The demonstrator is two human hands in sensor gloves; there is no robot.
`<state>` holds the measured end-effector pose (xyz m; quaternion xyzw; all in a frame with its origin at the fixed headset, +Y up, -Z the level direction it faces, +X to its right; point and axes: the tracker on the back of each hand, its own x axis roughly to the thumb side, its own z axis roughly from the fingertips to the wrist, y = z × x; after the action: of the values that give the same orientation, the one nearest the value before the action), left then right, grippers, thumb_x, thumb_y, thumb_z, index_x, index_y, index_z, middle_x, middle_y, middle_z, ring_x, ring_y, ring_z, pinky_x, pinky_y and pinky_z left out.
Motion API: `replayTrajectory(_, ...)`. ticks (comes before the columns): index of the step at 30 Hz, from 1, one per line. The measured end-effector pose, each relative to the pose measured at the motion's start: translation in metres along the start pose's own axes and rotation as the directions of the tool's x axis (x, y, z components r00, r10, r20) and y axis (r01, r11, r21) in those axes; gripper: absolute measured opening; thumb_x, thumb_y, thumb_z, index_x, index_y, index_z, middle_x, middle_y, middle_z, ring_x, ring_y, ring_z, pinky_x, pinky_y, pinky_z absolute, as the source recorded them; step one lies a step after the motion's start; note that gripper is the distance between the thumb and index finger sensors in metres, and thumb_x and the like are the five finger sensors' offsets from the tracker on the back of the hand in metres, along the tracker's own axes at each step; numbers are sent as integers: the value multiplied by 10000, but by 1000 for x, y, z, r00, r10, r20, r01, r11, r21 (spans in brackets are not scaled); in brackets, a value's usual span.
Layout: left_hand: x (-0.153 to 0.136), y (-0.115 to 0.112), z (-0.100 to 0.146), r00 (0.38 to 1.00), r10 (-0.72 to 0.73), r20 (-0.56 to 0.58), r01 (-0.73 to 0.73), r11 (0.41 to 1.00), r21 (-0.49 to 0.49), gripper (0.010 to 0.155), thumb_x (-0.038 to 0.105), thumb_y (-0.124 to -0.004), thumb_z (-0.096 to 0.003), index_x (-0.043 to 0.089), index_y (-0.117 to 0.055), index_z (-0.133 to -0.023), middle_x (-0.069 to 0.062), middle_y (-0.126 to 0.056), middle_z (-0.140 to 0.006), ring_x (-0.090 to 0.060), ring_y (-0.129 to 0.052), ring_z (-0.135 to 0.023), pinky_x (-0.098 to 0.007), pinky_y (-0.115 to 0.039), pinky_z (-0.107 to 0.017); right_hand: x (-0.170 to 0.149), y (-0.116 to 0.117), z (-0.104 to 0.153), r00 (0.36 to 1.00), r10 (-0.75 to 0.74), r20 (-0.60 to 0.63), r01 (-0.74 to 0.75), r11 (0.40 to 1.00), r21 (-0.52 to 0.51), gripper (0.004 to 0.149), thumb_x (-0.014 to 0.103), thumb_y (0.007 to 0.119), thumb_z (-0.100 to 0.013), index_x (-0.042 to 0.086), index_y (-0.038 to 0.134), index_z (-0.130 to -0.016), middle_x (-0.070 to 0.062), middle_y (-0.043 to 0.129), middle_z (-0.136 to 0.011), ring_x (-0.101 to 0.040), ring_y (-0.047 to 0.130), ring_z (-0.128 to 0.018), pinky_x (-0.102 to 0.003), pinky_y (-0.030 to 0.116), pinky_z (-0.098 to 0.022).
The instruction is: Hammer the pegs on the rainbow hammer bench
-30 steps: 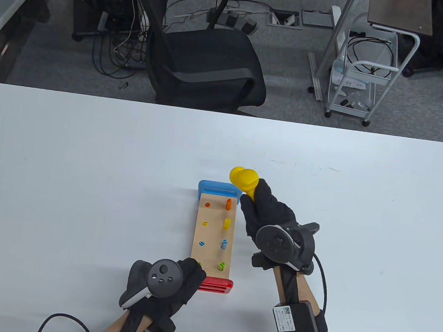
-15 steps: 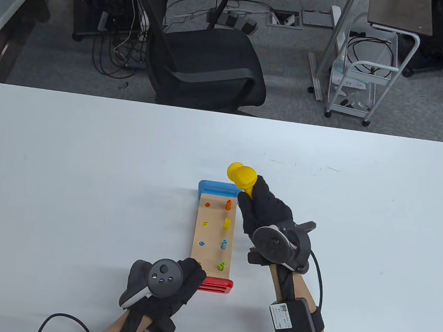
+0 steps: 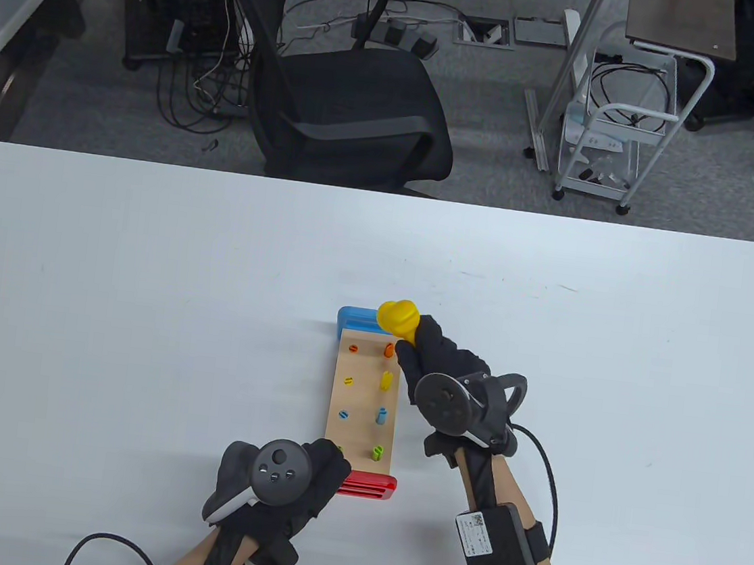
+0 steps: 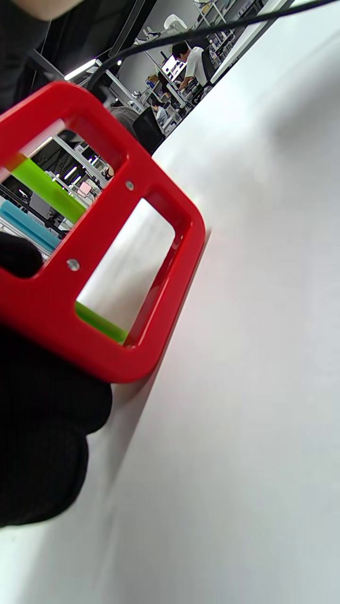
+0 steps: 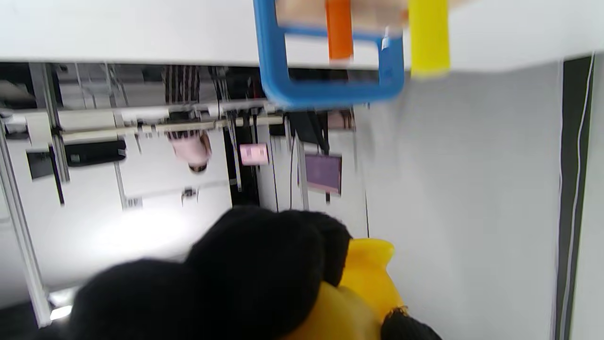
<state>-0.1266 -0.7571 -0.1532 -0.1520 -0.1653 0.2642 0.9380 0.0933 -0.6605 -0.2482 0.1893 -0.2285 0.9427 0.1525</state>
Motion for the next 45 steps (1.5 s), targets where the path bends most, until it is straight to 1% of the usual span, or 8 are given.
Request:
replayTrajectory(4,0,0,0,1000,0,1,0,1000,1,651,604,-358,-558,199,-596,-1009,-396,-766,-1044,-517,-935,-821,-582,-824,-551,-1,1,0,1000,3,13,-2,997,-81,614,403,485,-626,-52,567,-1030,-134,946,-645,-274,967,-358,-403,852,-278)
replayTrajectory(9,0,0,0,1000,0,1,0,1000,-1,653,604,-358,-558,198,-595,-1010,-395,-766,-1044,-518,-935,-821,-583,-824,-550,-6,53,-2,972,233,7,-182,741,647,616,445,413,-622,13,477,-1057,-62,911,-715,-217,963,-419,-353,860,-337)
replayTrajectory(20,0,1,0,1000,-1,2,1,1000,-6,652,605,-358,-557,200,-595,-1010,-397,-764,-1046,-519,-933,-822,-585,-822,-552,1,4,1,1000,14,21,-13,1000,-27,613,404,482,-624,-49,577,-1027,-139,951,-635,-276,967,-349,-405,851,-272)
replayTrajectory(26,0,1,0,1000,6,6,-6,1000,-9,653,591,-354,-558,189,-594,-1013,-403,-761,-1046,-528,-932,-822,-591,-821,-550,-8,49,0,978,208,-6,-157,761,630,613,459,405,-637,36,456,-1078,-62,901,-746,-216,961,-460,-356,860,-371)
replayTrajectory(34,0,1,0,1000,8,6,-8,1000,-13,653,591,-355,-558,189,-591,-1015,-404,-758,-1047,-528,-930,-823,-590,-820,-551,-3,2,2,1000,8,-7,-8,998,-69,609,418,498,-624,-26,597,-1029,-133,959,-629,-272,971,-347,-403,855,-270)
replayTrajectory(38,0,1,0,1000,7,5,-7,1000,-13,653,591,-355,-558,189,-592,-1015,-406,-760,-1046,-529,-931,-822,-589,-822,-550,-8,37,6,992,125,20,-126,970,207,604,406,546,-621,-37,667,-1013,-155,992,-585,-290,978,-301,-419,854,-233)
replayTrajectory(40,0,1,0,1000,8,5,-7,1000,-14,653,590,-355,-559,188,-591,-1016,-404,-760,-1046,-531,-930,-822,-591,-822,-549,-11,57,10,941,339,13,-275,739,615,615,472,410,-621,65,514,-1070,-30,930,-706,-187,976,-417,-330,875,-339)
replayTrajectory(45,0,1,0,1000,8,5,-8,1000,-18,652,590,-356,-559,188,-590,-1017,-404,-760,-1046,-529,-929,-825,-590,-821,-551,-8,30,5,991,135,13,-135,966,220,608,426,503,-619,-3,642,-1027,-119,976,-605,-261,971,-325,-394,855,-258)
